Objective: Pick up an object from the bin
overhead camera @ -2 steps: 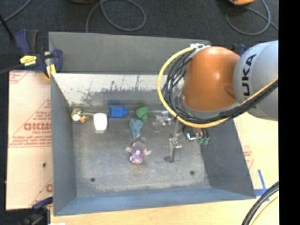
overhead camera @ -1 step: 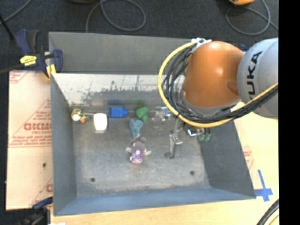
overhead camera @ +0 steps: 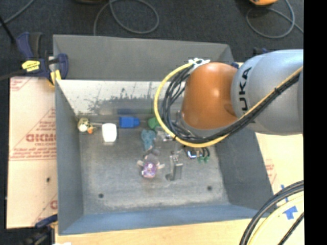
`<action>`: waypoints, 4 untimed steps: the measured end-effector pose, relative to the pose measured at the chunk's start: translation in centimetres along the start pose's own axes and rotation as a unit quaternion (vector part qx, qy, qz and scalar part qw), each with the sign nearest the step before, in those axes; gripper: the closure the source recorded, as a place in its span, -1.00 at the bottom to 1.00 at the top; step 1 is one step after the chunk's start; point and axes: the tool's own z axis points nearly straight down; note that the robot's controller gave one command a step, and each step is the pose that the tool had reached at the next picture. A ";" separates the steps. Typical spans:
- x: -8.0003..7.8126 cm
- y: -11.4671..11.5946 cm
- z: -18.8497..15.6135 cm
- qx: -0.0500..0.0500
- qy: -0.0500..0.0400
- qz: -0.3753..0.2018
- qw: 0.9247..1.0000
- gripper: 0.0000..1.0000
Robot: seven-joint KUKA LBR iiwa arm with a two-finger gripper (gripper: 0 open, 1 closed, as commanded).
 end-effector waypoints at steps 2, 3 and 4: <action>-1.1 2.5 4.7 0.001 -0.007 -0.087 0.996 -1.00; -2.4 -1.0 9.2 -0.001 -0.004 0.066 0.998 1.00; -2.4 -1.0 9.2 -0.001 -0.004 0.066 0.998 1.00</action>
Offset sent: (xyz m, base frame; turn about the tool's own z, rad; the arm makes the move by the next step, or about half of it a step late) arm 0.0077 0.0144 -0.0947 -0.3325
